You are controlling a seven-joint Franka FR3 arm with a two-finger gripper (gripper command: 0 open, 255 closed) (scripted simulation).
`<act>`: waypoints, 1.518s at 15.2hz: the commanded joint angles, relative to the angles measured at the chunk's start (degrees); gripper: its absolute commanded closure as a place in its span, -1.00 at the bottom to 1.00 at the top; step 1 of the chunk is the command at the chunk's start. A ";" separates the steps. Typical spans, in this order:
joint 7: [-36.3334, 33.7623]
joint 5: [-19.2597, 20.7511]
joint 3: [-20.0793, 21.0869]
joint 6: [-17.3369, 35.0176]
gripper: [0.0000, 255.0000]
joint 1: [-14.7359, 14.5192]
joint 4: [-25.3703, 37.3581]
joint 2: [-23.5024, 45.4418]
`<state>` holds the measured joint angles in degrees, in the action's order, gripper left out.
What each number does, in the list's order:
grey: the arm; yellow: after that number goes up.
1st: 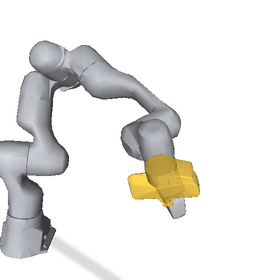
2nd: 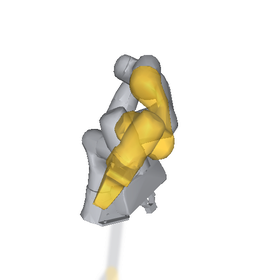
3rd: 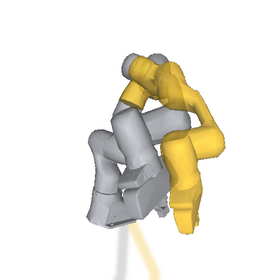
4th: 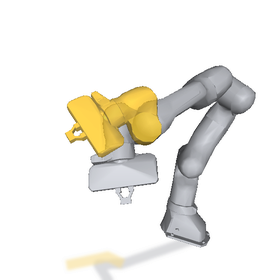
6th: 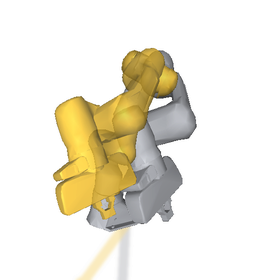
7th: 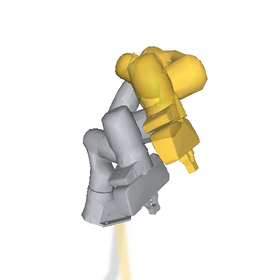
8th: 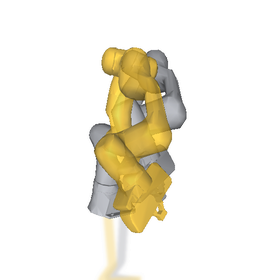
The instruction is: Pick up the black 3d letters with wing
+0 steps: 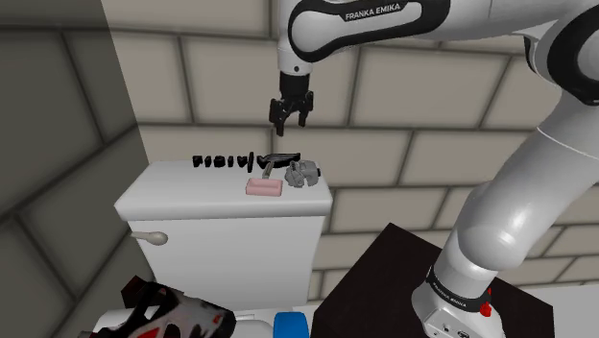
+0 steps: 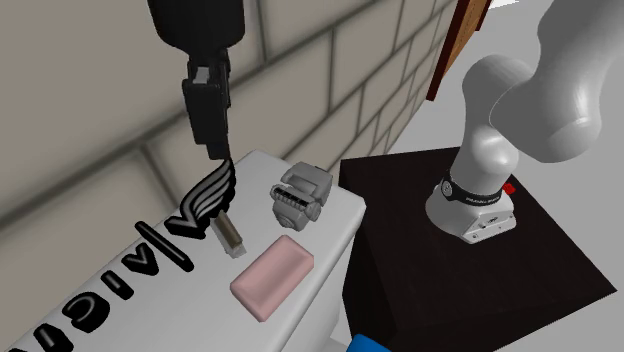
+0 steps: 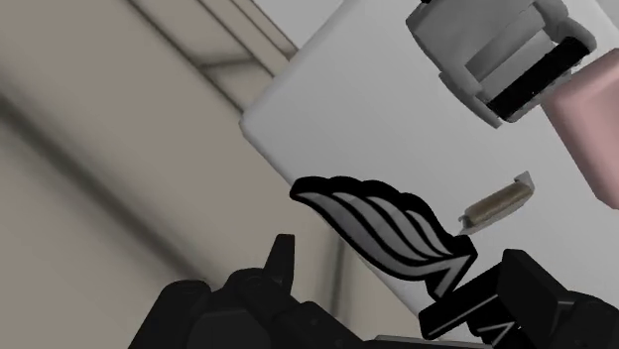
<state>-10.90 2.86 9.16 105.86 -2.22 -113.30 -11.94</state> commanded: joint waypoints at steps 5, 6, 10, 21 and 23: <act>-2.21 0.84 2.02 0.61 -1.00 -1.33 10.48 13.72; -2.59 1.06 2.30 0.46 -1.00 -1.65 12.48 16.02; -3.95 2.06 3.19 -0.80 -1.00 -3.23 21.45 25.50; -4.47 2.43 3.23 4.71 1.00 -3.23 17.01 26.71; -4.51 2.41 3.25 4.70 1.00 -3.26 16.93 26.62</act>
<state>-15.43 5.27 12.53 110.64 -5.57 -96.30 14.50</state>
